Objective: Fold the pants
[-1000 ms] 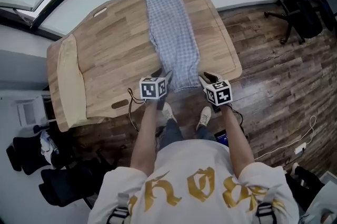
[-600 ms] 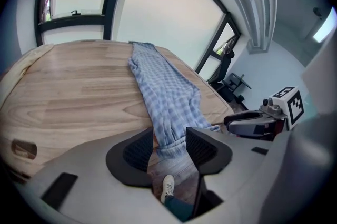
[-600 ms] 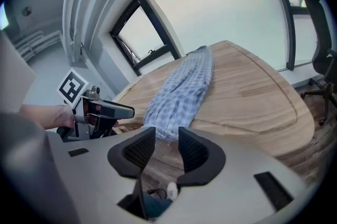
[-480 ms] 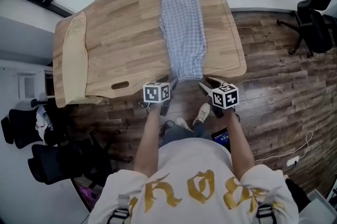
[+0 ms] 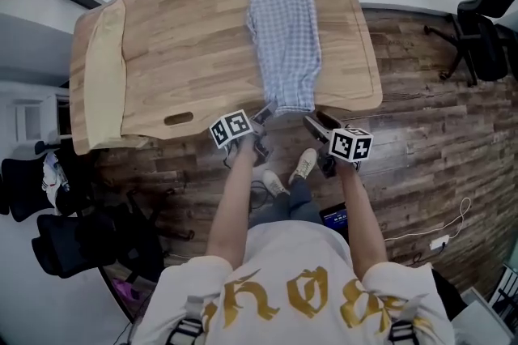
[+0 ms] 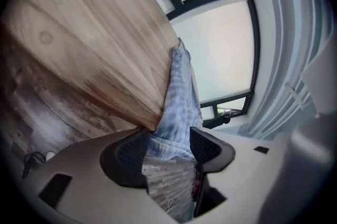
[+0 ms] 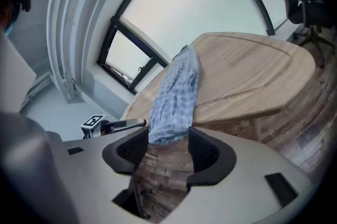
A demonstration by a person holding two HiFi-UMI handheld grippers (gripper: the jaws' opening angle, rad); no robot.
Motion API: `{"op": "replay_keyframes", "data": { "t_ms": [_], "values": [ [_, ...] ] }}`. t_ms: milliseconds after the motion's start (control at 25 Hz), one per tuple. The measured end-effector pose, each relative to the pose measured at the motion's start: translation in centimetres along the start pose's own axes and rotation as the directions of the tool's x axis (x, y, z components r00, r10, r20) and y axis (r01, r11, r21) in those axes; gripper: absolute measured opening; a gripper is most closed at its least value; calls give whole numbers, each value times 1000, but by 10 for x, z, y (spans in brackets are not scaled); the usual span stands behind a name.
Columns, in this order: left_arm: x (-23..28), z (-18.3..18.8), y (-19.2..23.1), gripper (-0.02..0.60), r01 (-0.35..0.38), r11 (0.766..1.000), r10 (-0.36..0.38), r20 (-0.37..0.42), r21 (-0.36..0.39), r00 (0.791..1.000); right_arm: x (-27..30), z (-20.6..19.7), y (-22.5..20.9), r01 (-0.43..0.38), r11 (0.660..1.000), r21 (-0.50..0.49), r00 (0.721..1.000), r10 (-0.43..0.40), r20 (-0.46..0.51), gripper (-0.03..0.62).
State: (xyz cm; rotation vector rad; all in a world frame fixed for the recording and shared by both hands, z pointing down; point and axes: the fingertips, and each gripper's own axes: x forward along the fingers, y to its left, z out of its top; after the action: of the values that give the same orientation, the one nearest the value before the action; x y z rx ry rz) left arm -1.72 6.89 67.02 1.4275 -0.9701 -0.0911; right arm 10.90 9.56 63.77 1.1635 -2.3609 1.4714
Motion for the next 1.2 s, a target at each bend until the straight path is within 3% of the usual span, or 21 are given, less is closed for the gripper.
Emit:
{"op": "replay_keyframes", "data": {
  "t_ms": [200, 400, 640, 760, 1080, 1200],
  "values": [
    [7, -7, 20, 258, -32, 999, 32, -17, 6, 999, 2, -5, -14, 36, 999, -22, 999, -36, -23, 238],
    [20, -1, 22, 278, -11, 999, 12, 14, -53, 1000, 2, -10, -21, 47, 999, -16, 998, -48, -35, 238],
    [39, -2, 16, 275, 86, 981, -88, 0, -175, 996, 4, -5, -23, 53, 999, 6, 998, -53, -27, 238],
    [40, -6, 14, 218, 93, 973, -101, -28, -209, 994, 5, -3, -24, 61, 998, -32, 997, -62, -41, 238],
    [24, -19, 8, 170, 87, 975, -104, -70, -206, 992, 5, 0, -13, 13, 999, 49, 1000, -12, -20, 252],
    [15, -26, -1, 138, 127, 972, -144, -73, -200, 987, 3, 1, -13, -13, 989, 148, 1000, 10, 19, 272]
  ]
}}
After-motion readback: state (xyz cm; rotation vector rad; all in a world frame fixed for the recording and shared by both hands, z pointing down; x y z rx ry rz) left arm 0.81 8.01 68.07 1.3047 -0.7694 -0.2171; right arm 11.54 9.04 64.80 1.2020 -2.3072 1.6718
